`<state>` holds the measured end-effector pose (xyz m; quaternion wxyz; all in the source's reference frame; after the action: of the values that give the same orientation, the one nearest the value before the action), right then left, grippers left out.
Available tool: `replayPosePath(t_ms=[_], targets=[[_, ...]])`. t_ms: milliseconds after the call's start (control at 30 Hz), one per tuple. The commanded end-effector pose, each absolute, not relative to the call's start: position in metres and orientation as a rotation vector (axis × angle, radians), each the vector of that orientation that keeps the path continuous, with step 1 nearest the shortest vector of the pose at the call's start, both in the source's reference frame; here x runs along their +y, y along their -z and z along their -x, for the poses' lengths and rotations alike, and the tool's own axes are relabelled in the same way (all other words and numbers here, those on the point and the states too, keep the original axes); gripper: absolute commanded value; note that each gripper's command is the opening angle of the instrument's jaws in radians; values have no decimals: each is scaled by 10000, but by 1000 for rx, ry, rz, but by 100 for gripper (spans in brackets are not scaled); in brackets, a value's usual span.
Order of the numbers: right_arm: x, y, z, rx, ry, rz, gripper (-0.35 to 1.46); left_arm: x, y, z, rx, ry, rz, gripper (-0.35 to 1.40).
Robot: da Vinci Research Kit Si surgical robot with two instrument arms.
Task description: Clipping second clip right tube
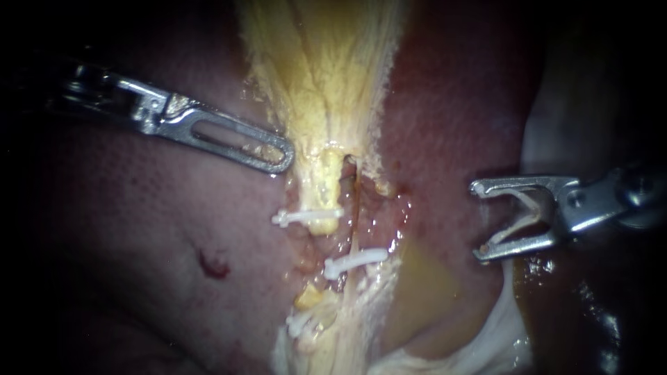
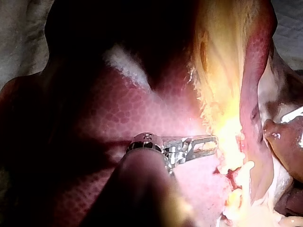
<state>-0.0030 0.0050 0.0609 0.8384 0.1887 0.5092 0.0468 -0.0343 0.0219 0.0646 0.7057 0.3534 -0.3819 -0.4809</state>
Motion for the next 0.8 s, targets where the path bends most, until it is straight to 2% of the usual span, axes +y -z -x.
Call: replayPosePath(t_ms=[33,200,533,800], targets=[[50,-609,29,1077,-100,-399,50,219,-645,342,-849,1069,-786,-35],[50,-609,29,1077,-100,-399,50,224,-636,331,-848,1064,-797,-35],[50,-610,29,1077,-100,-398,50,253,-583,276,-865,1118,-758,-35],[51,-610,21,1083,-92,-417,50,253,-579,269,-868,1126,-754,-35]])
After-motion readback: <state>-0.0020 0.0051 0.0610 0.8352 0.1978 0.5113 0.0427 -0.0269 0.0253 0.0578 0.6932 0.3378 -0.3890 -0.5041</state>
